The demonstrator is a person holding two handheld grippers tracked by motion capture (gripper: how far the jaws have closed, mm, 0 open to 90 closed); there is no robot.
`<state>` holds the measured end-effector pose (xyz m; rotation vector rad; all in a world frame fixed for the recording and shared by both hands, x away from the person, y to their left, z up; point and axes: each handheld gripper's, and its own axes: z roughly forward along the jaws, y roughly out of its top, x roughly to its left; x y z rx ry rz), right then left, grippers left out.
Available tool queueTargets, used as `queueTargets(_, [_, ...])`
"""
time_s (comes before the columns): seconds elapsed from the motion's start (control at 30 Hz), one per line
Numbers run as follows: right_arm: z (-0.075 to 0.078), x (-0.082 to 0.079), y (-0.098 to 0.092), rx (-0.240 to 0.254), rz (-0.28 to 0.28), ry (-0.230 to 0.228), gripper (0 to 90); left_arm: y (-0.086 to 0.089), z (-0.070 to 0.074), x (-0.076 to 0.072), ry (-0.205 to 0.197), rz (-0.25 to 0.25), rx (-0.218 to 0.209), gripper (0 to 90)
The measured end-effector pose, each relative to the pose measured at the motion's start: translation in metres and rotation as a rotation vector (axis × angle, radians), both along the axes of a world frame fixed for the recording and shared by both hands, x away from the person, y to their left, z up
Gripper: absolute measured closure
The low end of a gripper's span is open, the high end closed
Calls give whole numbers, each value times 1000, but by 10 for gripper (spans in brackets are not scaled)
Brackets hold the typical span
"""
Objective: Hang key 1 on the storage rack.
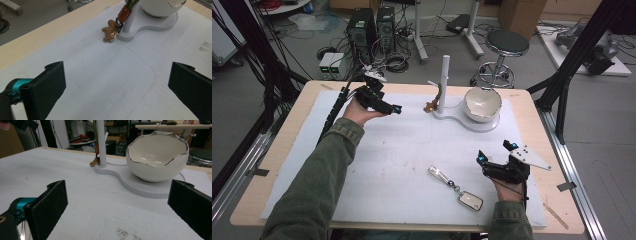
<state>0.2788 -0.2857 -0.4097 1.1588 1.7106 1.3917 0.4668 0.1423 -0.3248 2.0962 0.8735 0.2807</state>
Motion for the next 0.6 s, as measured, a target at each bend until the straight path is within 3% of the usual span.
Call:
queueTargets(0.2, [0,0,0,0,-2,1,15,14,2,-15,-48,25,-12,16])
queueTargets(0.6, [0,0,0,-7,-3,3,15,39,1,-39,-93,57,-44,17])
